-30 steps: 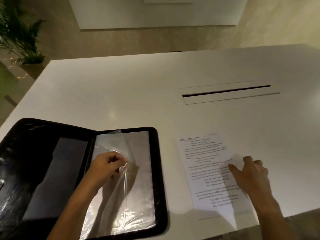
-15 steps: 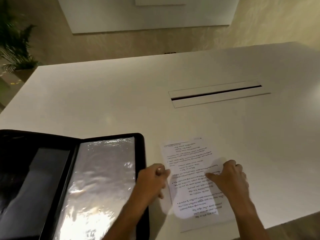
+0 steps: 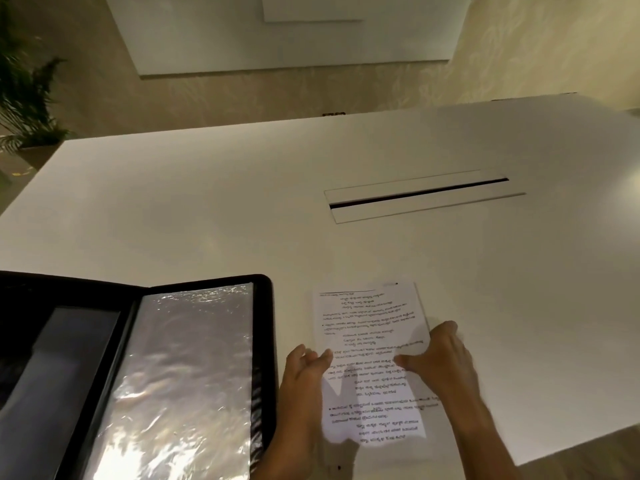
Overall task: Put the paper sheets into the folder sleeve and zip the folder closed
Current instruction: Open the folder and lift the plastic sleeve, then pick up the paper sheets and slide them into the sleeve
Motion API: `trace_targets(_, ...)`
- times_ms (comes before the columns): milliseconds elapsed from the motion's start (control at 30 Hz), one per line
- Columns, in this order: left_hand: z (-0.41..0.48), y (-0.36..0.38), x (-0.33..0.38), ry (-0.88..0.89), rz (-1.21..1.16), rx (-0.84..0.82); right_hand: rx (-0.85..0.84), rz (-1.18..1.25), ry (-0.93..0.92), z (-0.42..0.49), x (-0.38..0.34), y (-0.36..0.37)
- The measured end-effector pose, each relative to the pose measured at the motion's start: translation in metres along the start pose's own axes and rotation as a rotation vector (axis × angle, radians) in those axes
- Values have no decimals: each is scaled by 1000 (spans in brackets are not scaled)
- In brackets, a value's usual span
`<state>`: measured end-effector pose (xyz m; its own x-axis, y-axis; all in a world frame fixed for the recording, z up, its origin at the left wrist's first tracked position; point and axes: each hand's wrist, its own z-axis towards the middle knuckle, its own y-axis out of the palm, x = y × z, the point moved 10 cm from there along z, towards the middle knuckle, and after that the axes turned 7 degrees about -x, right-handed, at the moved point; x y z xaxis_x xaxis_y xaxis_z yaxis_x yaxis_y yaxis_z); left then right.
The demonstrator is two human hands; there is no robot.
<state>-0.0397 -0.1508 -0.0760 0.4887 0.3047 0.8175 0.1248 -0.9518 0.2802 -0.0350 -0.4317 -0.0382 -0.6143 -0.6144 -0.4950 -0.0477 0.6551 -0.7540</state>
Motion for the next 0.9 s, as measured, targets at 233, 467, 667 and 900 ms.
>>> trace_targets(233,2,-2,14,111,106,8,-22,281,-156,-1,4,8)
trace_targets(467,14,8,43,196,396,-13,-235,914,-356,-19,2,13)
trace_targets(667,16,33,85,363,130,-349,-153,1200,-545,-33,-19,-23)
trace_targets(900,-11,69,135,613,120,-484,-3,1141,-835,-60,-71,-64)
